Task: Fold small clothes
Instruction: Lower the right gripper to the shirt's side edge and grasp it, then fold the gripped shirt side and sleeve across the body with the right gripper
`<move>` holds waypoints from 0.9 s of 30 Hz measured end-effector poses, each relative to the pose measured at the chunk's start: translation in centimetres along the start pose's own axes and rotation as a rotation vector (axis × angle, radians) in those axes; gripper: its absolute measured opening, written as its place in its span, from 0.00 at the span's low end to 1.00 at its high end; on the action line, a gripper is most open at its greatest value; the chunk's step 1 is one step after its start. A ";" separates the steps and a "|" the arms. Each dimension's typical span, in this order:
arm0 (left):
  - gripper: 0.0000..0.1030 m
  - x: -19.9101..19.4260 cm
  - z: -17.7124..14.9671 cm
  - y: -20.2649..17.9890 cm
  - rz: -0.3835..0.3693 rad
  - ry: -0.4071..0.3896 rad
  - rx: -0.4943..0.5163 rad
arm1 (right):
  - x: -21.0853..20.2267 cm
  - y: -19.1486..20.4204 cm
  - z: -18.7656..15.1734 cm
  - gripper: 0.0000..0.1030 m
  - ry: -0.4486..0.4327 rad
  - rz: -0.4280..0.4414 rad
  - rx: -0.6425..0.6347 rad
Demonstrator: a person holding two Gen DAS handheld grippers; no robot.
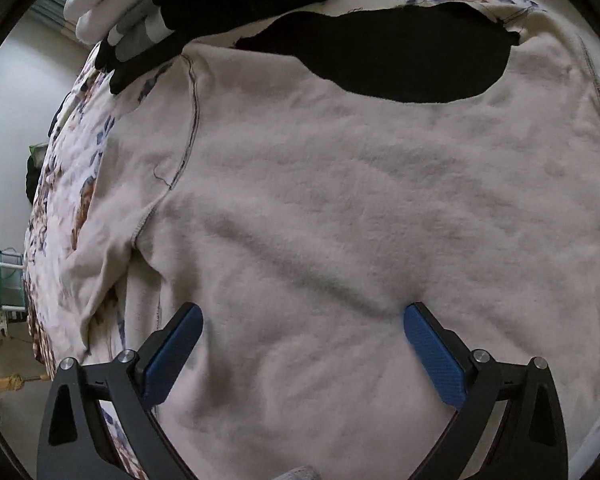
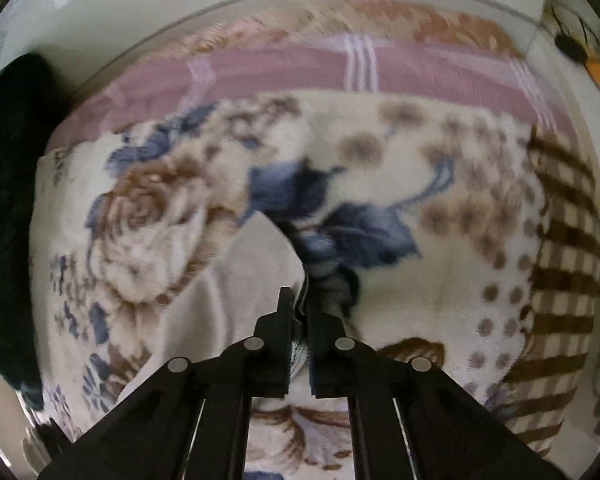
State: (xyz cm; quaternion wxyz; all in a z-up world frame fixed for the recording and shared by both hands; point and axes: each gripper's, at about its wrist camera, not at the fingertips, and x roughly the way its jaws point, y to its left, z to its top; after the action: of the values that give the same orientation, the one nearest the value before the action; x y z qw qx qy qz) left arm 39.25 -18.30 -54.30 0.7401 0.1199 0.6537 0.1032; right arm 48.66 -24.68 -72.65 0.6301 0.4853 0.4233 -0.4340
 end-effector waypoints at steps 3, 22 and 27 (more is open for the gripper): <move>1.00 -0.8 0.0 0.6 -0.030 0.004 -0.015 | -2.7 3.0 -1.4 0.05 -0.044 0.034 -0.097; 1.00 0.3 -3.4 21.3 -0.034 -0.031 -0.303 | -9.8 31.5 -41.2 0.05 0.010 0.324 -1.031; 1.00 2.4 -4.8 27.1 -0.006 -0.038 -0.335 | -5.8 33.7 -53.0 0.05 0.033 0.269 -1.225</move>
State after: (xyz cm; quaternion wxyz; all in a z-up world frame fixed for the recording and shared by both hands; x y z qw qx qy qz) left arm 34.92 8.37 -48.64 0.7624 -0.0051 0.6135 0.2060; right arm 73.44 33.11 -67.88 0.8364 0.0915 0.5400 -0.0220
